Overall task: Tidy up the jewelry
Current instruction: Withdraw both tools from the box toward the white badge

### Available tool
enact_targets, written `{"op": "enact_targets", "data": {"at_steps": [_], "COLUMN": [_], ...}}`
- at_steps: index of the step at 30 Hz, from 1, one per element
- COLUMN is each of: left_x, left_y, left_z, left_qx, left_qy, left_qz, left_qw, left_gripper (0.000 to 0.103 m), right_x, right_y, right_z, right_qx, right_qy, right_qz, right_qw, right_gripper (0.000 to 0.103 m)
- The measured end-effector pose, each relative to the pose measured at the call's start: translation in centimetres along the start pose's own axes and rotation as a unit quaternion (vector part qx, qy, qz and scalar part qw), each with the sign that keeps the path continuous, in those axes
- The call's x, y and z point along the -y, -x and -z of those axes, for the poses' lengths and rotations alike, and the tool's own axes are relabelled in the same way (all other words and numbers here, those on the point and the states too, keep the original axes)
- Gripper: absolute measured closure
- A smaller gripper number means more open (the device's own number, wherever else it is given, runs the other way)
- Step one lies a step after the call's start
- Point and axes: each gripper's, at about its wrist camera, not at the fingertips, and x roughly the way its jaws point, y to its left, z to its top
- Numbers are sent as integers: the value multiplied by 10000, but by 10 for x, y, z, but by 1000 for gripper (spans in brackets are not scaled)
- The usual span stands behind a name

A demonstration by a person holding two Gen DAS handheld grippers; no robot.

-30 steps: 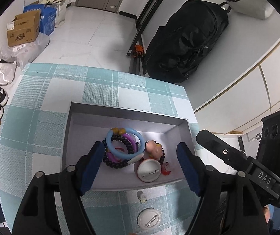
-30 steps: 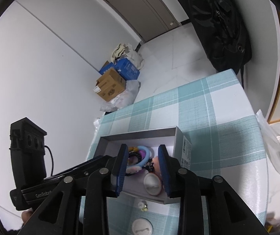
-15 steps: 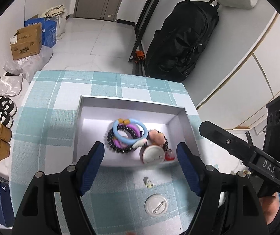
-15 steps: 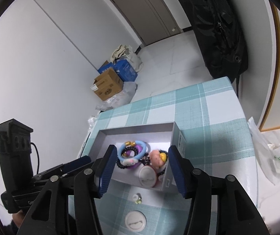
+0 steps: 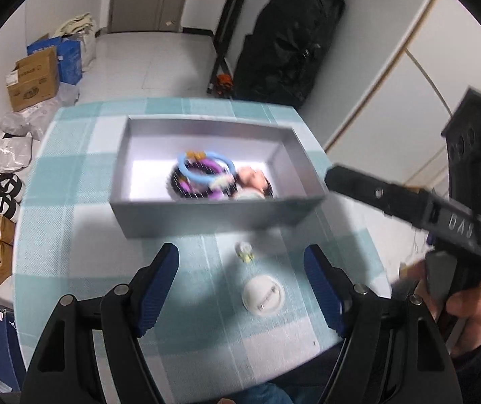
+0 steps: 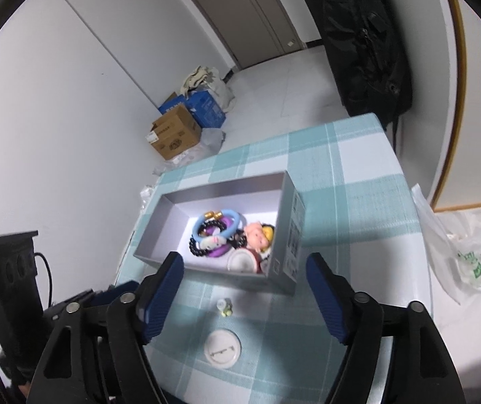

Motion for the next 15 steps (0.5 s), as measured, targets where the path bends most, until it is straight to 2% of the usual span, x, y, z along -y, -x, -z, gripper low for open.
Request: {"op": "enact_targets", "data": {"at_steps": [7, 15], "left_x": [17, 33], "left_y": [-21, -37], "left_z": [19, 29], "left_qx": [-483, -686], "left_qy": [-432, -945], "left_qz": [-48, -308], "left_qw": [9979, 9927], "left_gripper": [30, 30], "right_x": [0, 5], "right_y": [6, 9], "right_z": [8, 13], "right_qx": [-23, -94], "right_qy": [6, -14], "right_qz": [89, 199], "right_qw": [10000, 9998], "right_gripper": [16, 6]}}
